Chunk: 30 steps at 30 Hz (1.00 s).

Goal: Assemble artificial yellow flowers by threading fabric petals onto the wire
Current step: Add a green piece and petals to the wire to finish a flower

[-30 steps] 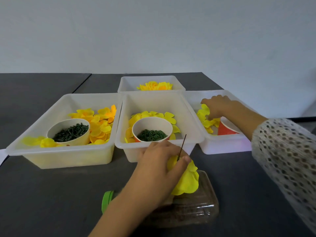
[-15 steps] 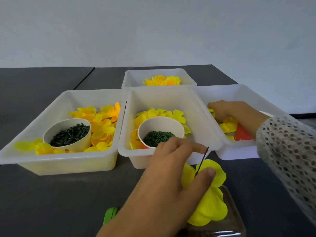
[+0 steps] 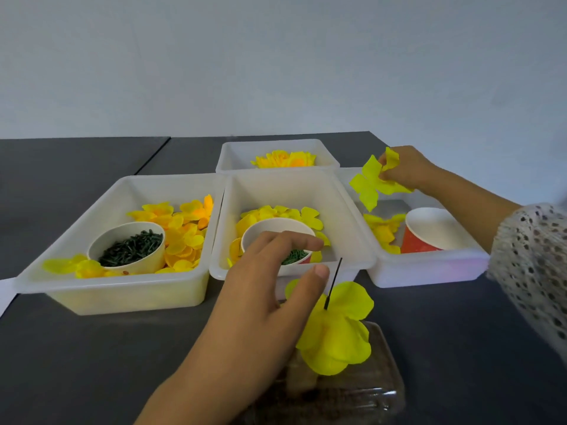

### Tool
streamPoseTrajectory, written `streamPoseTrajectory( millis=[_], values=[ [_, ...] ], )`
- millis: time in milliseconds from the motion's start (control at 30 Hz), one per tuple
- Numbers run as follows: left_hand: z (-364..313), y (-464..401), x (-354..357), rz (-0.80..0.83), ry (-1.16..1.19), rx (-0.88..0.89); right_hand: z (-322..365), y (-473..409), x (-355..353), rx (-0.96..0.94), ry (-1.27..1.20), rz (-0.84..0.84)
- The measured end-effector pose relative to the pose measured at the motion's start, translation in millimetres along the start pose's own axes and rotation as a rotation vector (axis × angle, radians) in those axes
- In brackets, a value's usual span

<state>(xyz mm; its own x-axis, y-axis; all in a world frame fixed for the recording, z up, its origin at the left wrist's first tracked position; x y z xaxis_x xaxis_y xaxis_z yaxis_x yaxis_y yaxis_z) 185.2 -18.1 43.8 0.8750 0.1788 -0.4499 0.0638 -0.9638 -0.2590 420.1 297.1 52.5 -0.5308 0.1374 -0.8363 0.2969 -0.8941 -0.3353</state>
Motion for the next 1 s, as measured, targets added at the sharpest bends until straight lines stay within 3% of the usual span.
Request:
streamPoseTrajectory(
  millis=[100, 200, 467, 700, 833, 1000],
  values=[
    [-4.3, 3.5, -2.4, -0.022, -0.012, 0.006, 2.0, 7.1, -15.4, 0.091, -0.264, -0.177],
    [-11.2, 6.7, -4.8, -0.039, 0.002, 0.022, 13.6, 20.7, -29.6, 0.139, -0.516, -0.225],
    [-21.6, 6.9, -14.6, -0.051, 0.1, -0.04, 89.6, 105.0, -54.3, 0.084, -1.042, 0.004],
    [-31.4, -1.1, 1.3, 0.054, 0.254, -0.224, 151.1, 190.5, -57.1, -0.006, -1.188, 0.279],
    [-41.4, -1.8, 8.6, 0.16, 0.305, -0.279, 170.6, 209.8, -54.2, -0.088, -1.114, 0.258],
    [-40.8, 1.3, 1.1, 0.142, 0.328, -0.22, 169.9, 217.5, -52.8, -0.107, -1.061, 0.227]
  ],
)
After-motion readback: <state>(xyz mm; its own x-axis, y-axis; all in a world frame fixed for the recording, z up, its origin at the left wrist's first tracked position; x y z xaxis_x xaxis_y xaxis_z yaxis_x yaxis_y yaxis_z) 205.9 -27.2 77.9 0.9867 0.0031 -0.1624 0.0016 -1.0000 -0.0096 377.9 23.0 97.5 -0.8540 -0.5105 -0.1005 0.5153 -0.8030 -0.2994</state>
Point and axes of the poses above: each hand's wrist, its own y-axis away from the middle knuckle, its own x-axis out of the palm, z = x × y, the point moved 4 cm from there along -y, towards the middle knuckle, and after that the axes turned 11 degrees about -x, right-handed, at the moved point
